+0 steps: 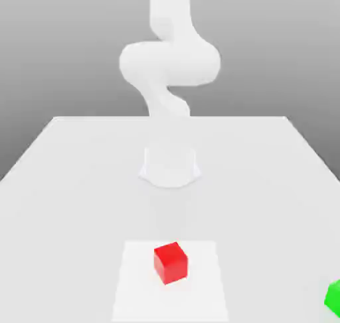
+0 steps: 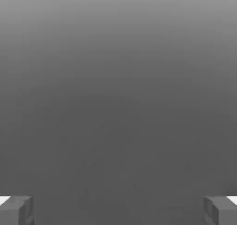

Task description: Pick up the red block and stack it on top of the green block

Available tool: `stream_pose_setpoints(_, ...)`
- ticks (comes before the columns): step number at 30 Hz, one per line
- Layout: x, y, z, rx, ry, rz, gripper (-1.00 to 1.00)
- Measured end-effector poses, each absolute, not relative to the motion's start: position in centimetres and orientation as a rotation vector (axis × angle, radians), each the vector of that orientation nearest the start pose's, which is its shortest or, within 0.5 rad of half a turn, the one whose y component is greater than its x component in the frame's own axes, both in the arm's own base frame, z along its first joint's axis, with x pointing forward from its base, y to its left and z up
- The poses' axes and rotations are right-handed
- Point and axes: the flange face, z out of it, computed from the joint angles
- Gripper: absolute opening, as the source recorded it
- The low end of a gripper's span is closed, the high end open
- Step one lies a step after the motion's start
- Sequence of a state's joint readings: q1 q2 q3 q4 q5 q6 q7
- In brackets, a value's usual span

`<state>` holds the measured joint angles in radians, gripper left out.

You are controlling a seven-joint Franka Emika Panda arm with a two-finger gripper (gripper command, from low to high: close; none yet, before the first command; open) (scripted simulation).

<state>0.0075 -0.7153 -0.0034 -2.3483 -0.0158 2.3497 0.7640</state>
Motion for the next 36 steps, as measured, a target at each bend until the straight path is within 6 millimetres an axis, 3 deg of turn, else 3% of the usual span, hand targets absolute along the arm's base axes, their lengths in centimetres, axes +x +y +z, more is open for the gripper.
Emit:
stream_pose_setpoints(4, 42.5, 0.2, 56.5, -2.709, 0.937, -0.793, 0.00)
stream_pose_setpoints(9, 44.8, 0.1, 44.7, -2.880, 0.834, -0.573, 0.00)
stream_pose_setpoints(14, 43.9, 0.0, 33.2, -3.009, 0.708, -0.324, 0.00)
stream_pose_setpoints(20, 39.7, 0.2, 21.4, -3.095, 0.545, -0.028, 0.00)
stream_pose_setpoints(26, 39.2, 0.1, 15.0, -3.100, 0.533, -0.001, 0.00)
stream_pose_setpoints(27, 39.1, 0.1, 14.5, -3.098, 0.532, -0.001, -1.00)
stream_pose_setpoints(33, 39.1, 0.1, 14.3, -3.098, 0.532, 0.001, -1.00)
stream_pose_setpoints(36, 39.2, 0.0, 16.2, -3.104, 0.534, 0.000, -1.00)
